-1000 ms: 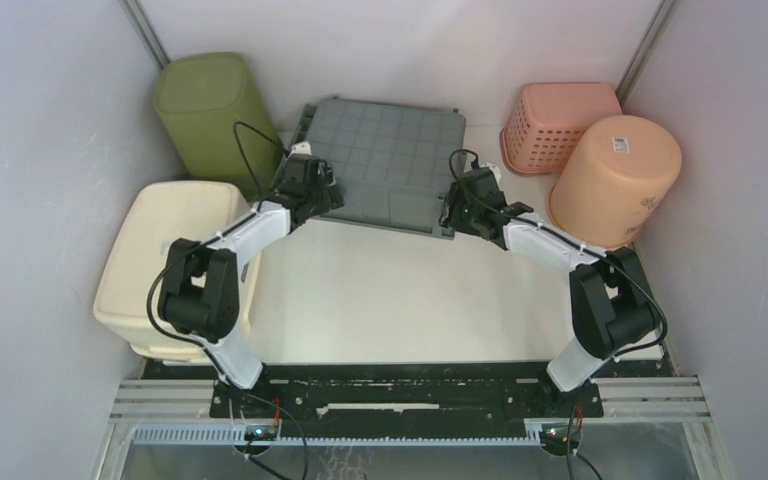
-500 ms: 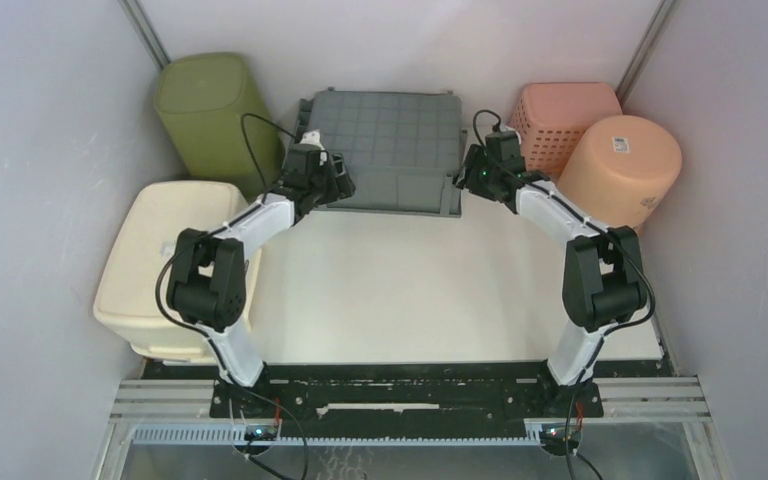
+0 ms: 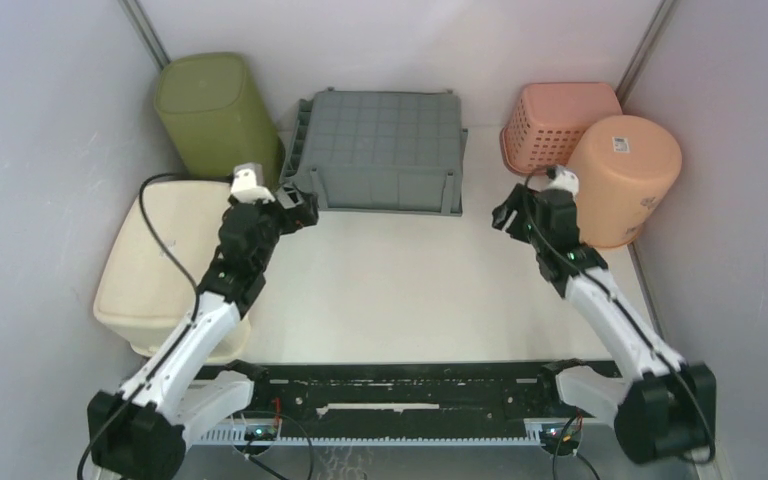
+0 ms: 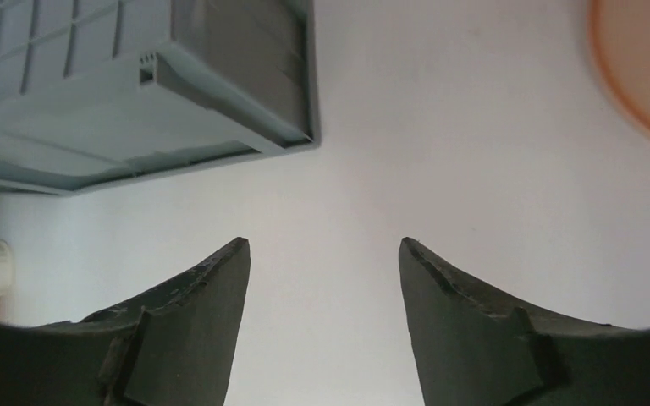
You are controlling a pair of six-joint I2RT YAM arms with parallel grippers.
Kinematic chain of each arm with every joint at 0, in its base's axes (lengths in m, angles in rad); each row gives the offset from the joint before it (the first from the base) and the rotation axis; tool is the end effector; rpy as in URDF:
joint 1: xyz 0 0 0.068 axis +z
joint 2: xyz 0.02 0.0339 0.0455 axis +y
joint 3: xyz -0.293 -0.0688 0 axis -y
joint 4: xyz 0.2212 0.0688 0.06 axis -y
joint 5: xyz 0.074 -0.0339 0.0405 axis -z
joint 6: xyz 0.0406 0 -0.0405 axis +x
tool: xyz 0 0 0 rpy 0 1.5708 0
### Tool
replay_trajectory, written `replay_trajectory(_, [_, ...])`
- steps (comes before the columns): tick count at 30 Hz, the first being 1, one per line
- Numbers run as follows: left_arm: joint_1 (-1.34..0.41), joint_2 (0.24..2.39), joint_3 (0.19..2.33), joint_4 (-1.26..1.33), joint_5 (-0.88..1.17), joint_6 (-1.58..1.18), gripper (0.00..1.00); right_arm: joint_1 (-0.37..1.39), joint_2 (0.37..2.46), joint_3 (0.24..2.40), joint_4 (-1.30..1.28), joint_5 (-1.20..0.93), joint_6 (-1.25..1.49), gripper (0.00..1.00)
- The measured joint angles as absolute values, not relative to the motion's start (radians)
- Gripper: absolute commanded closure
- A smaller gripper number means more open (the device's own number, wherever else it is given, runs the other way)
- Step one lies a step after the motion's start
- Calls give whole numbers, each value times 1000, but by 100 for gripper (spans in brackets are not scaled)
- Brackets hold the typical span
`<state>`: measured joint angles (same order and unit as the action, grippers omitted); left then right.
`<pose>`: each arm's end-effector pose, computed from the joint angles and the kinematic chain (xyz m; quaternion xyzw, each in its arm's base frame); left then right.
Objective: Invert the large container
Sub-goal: Move the container to the center of the board, then reset both arms
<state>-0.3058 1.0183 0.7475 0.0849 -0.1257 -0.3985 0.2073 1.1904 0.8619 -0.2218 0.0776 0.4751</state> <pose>0.1996 -0.0577 0.3404 -0.0756 0.7655 -0.1744 0.6147 0.2331 0.0458 0.3111 0.1352 0.8616 0.1314 0.4712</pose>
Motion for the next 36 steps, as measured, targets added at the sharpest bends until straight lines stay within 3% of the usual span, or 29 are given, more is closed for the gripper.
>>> replay_trajectory(1, [-306, 966, 718, 92, -153, -393, 0, 210, 1110, 795, -196, 98, 459, 5])
replay_trajectory(2, [-305, 925, 694, 96, -183, -390, 0, 210, 1005, 712, -174, 124, 432, 1])
replay_trajectory(11, [-305, 751, 425, 129, -362, -301, 0, 209, 524, 327, -32, 269, 242, 0])
replay_trajectory(14, [-300, 747, 367, 165, -424, -243, 0, 203, 480, 239, 41, 310, 198, 0])
replay_trajectory(20, [-245, 746, 256, 336, -476, -133, 0, 189, 602, 106, 269, 366, 153, 0])
replay_trajectory(26, [-177, 841, 105, 660, -410, -78, 0, 140, 907, 91, 569, 380, 129, 0])
replay_trajectory(36, [-155, 1031, 124, 799, -381, -64, 0, 69, 1235, 130, 858, 363, 136, 0])
